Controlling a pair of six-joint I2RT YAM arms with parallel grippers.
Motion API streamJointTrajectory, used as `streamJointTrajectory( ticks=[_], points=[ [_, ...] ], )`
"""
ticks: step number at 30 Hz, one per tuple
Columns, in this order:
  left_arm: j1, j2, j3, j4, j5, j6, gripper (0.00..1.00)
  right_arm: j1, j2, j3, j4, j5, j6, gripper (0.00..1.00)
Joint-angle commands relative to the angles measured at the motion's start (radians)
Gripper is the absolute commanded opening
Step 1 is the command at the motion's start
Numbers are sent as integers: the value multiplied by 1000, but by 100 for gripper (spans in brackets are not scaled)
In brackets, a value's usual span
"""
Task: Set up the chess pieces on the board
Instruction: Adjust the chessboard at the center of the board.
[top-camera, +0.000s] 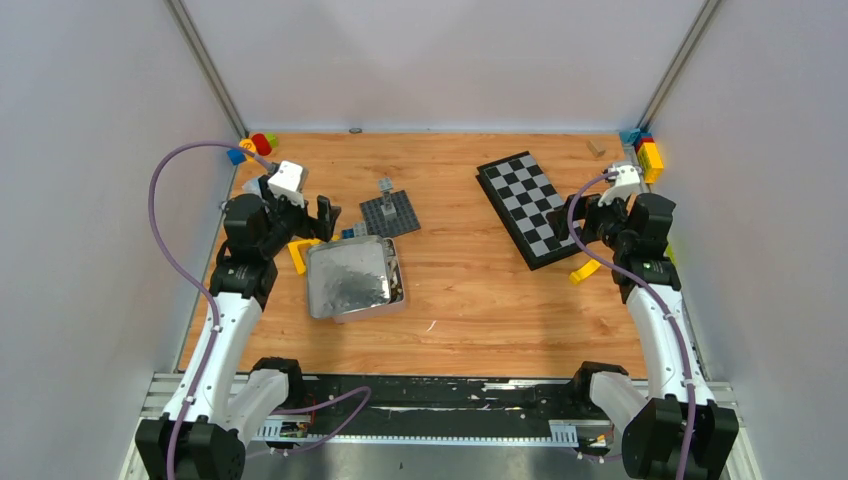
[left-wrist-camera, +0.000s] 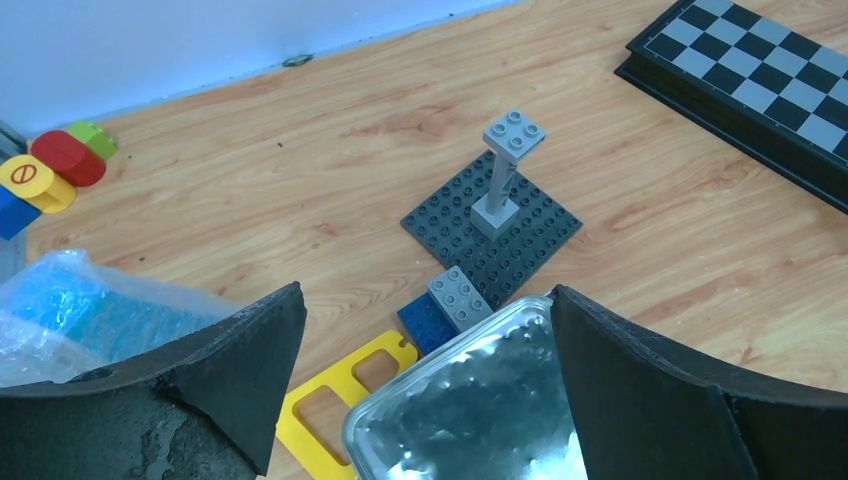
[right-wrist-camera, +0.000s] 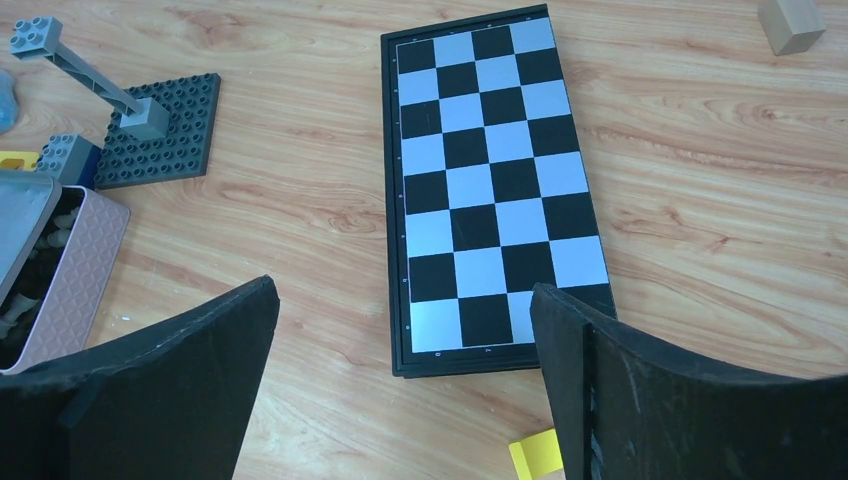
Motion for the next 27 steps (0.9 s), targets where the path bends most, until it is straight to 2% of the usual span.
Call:
streamJointTrajectory(
  ticks=[1,13,17,21,27],
  points=[
    [4,-6,-6,20,14,18,100,-4,-13,0,41,-26,-15,100],
    [3,-16,-6,16,22,29,100,-9,-15,-6,39,-43,-44,100],
    [3,-13,-1,9,19,38,100,4,3,15,-12,-57,-93,100],
    [3,-5,-2,10,30,38,100,82,73,34,-45,78,-145,100],
    [3,-2,-3,9,45,38,100,315,281,89,-44,375,-238,99]
  ],
)
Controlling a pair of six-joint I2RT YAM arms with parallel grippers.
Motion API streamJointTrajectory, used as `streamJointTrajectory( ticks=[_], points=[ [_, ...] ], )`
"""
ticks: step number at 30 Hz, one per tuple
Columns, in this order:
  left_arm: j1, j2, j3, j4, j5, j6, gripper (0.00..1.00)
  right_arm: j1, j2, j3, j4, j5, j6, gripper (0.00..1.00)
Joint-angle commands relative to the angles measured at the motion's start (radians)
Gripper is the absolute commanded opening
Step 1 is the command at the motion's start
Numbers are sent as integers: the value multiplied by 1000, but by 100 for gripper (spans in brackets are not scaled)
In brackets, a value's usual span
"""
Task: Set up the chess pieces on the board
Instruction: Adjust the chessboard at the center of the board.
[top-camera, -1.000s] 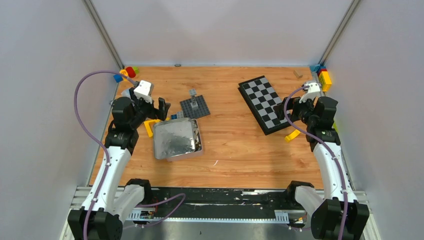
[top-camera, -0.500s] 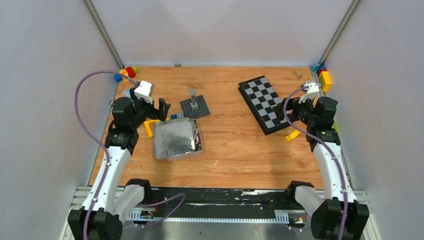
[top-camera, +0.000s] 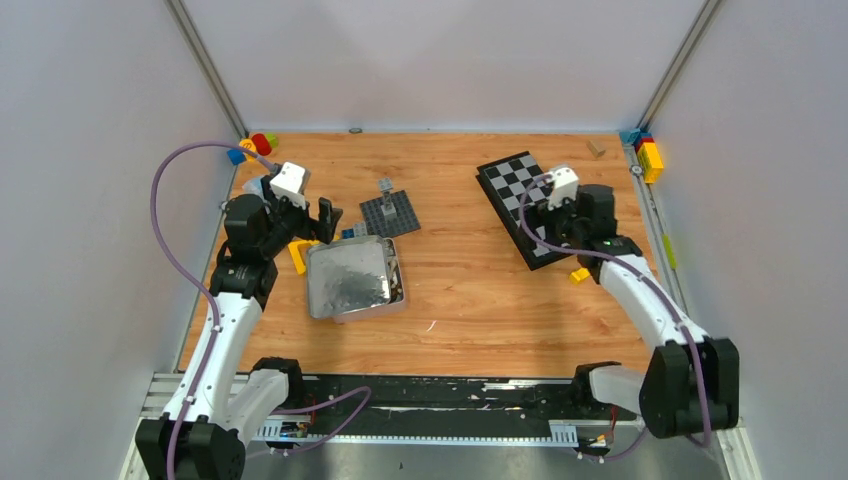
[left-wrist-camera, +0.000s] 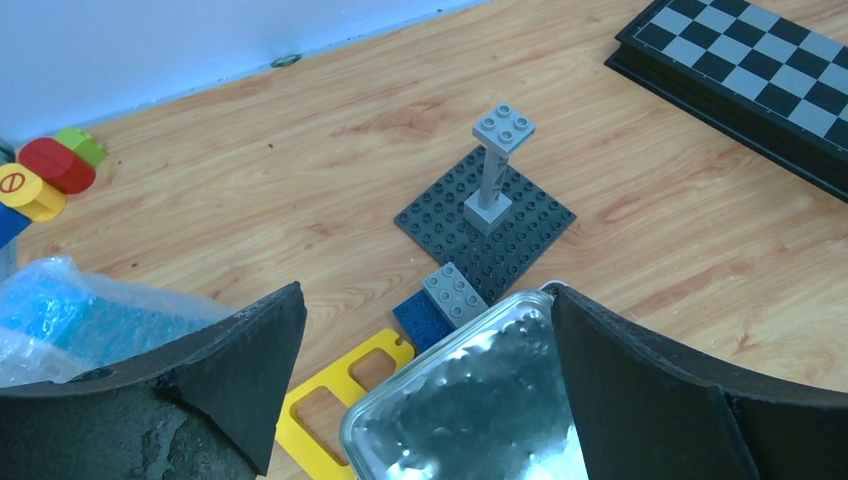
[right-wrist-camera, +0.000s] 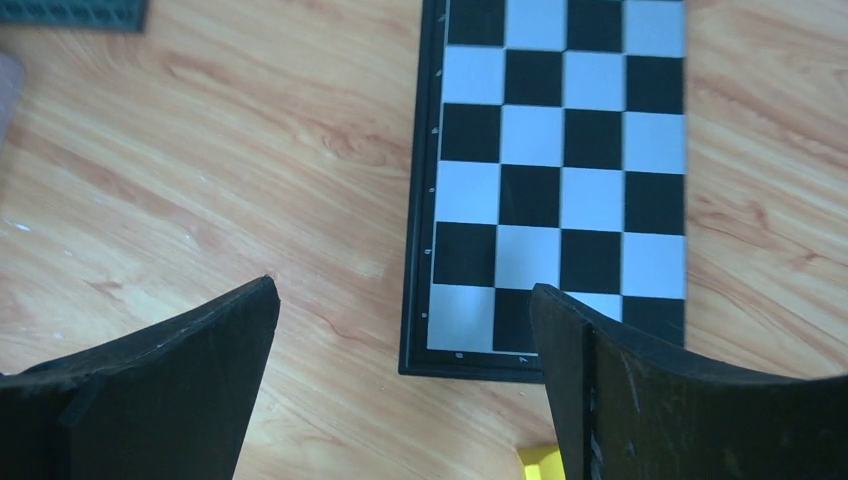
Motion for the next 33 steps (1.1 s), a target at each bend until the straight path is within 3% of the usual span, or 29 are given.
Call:
streamJointTrajectory(
  ticks=[1,6,13,33],
  points=[
    [4,-2,-1,15,23,18,100,134,148,76,-9,266,-107,98],
    [3,-3,0,14,29,19,100,183,320,151,-51,397,-129,82],
    [4,3,-5,19,39,18,100,234,401,168,-54,485,-165,63],
    [3,5,-9,23,46,19,100,325,522,203,-31,677,-238,41]
  ],
)
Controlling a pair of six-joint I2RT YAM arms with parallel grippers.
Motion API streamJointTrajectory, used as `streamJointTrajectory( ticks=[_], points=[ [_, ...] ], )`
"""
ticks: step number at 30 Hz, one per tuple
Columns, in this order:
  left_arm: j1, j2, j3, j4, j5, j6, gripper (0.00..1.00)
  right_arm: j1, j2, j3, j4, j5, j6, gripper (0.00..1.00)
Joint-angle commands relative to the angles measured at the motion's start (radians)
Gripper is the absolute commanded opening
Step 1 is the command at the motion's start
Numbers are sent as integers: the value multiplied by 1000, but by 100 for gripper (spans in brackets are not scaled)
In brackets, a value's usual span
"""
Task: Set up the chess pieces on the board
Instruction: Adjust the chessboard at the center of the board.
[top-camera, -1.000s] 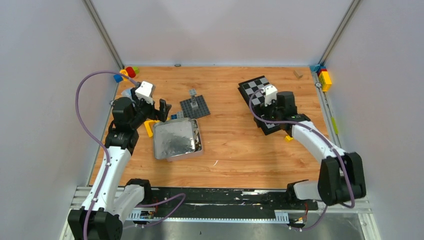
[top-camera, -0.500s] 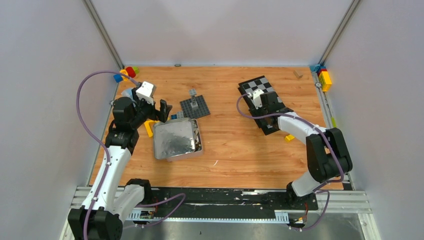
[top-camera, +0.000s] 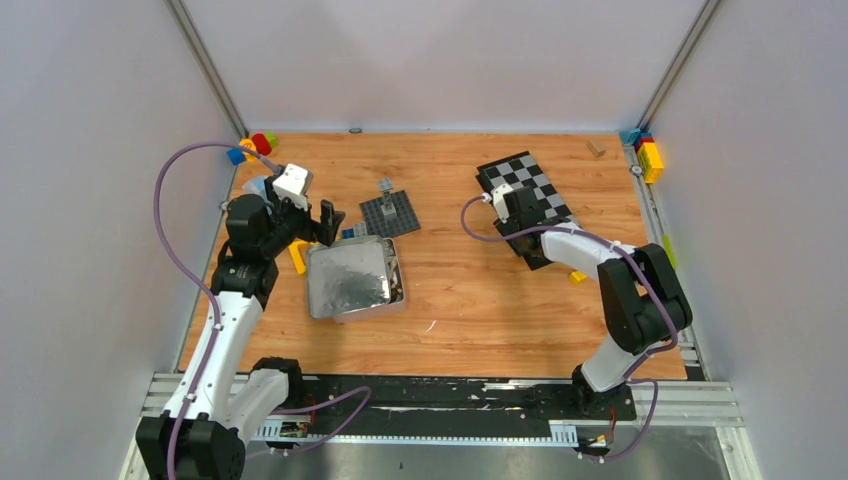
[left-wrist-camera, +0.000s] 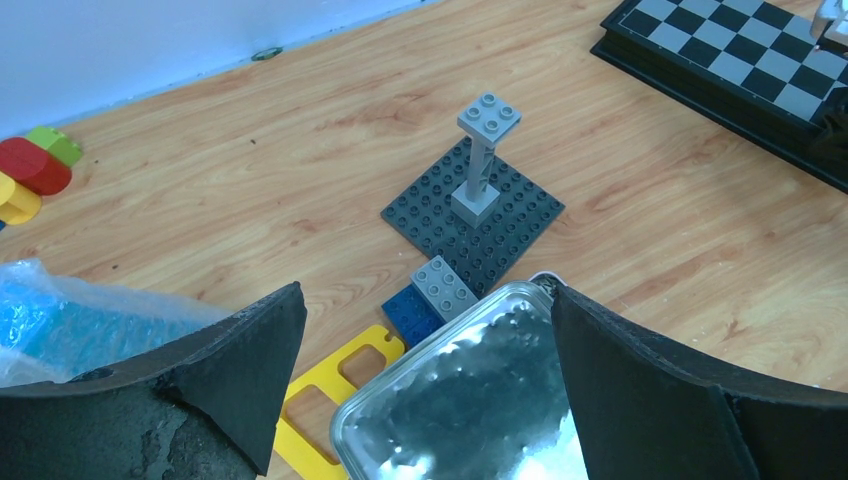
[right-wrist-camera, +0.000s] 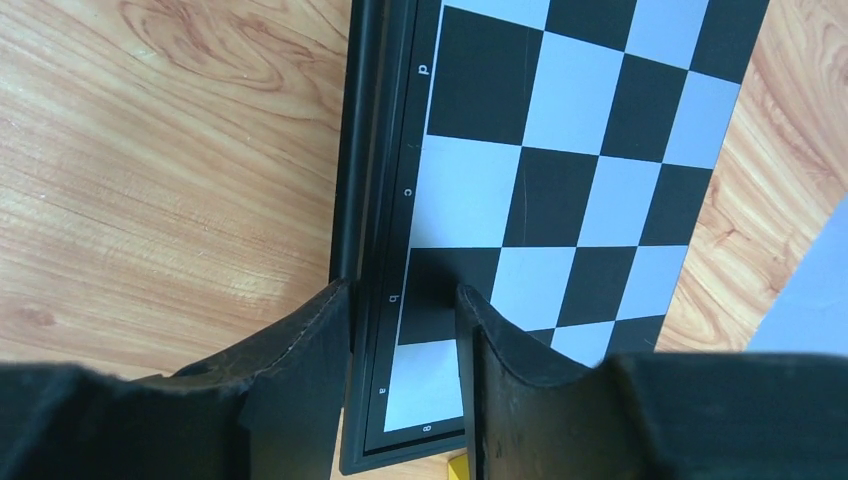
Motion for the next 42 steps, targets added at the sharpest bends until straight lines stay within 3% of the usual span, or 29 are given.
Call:
streamJointTrajectory(
  ticks=[1,21,29,36,42],
  points=[
    [4,-3,-4,30,13,13,100,19,19,36,32,76,-36,40],
    [3,-7,-10,41,32,16,100,64,-40,47,54,214,-130,1],
    [-15,41,49,8,115,7,98,64,-96,68,21,203,-130,0],
    [-152,181,174,-25,131,-39,95,64,-144,102,-52,132,-61,0],
    [-281,386,330,6,93,-181,95,63,-186,111,-78,107,-36,0]
  ],
)
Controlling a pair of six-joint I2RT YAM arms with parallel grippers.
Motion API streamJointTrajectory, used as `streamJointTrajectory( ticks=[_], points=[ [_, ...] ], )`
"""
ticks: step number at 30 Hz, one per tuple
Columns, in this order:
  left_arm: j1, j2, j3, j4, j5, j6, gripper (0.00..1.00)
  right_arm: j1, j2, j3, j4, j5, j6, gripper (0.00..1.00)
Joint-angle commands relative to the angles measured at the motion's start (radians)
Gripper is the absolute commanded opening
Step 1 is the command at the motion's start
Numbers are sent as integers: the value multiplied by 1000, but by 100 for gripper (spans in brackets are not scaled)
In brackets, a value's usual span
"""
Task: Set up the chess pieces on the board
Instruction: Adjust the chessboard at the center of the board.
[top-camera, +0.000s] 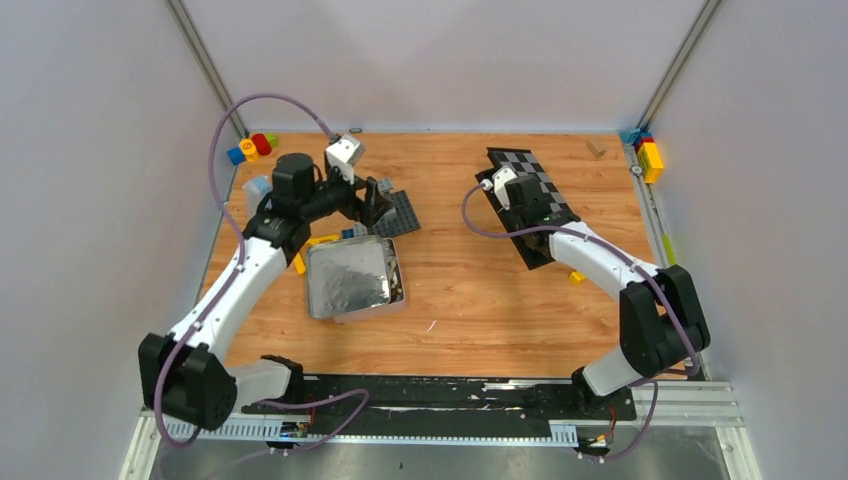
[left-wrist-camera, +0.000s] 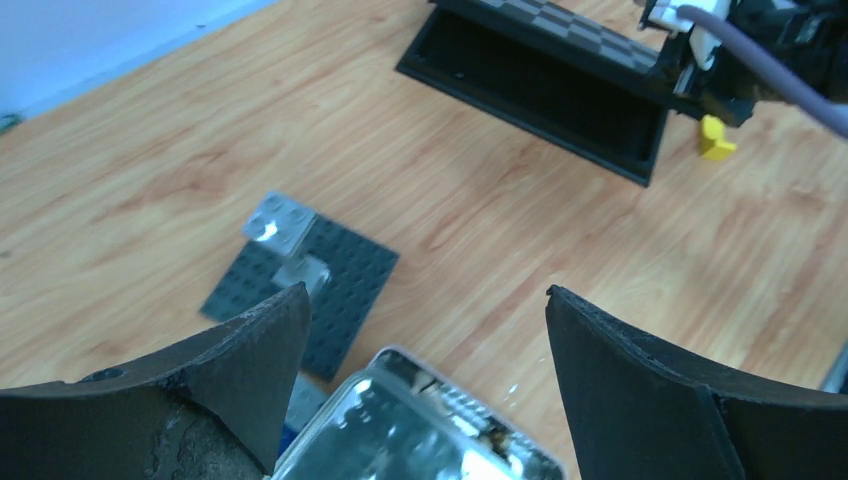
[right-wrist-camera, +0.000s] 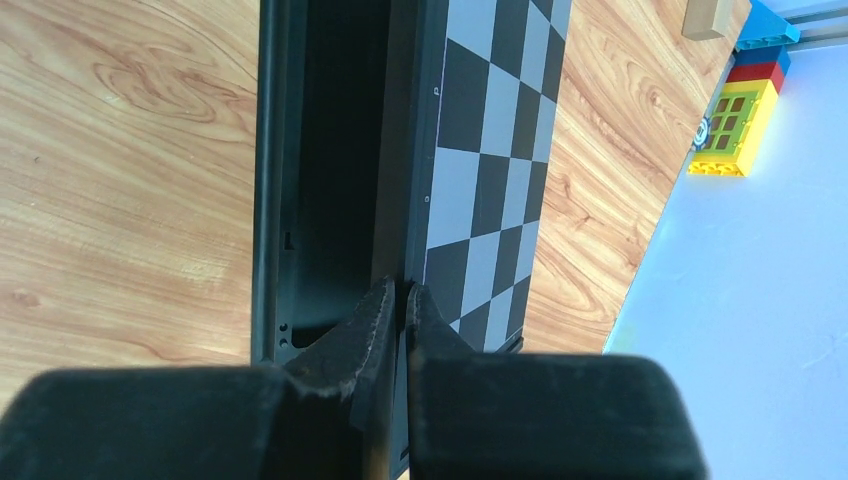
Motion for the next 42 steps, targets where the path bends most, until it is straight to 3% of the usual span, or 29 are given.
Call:
streamJointTrajectory(
  ticks=[1,12,23,28,42],
  points=[
    [-91,136,141,43,-14,-154,95,6,-66,49,-10,-41,34,0],
    [-187,639,563,3,-2,-608,95,-24,-161,18,-18,-118,104,0],
    [-253,1064,983,-82,92,-864,97,-33,-185,-13,-5,-174,130,0],
    [-291,1174,1127,-91,100,-926,99,-34,-185,-15,2,-184,133,0],
    [-372,1352,1286,-14,53,-1085,98,-35,-175,-10,6,-197,135,0]
  ],
)
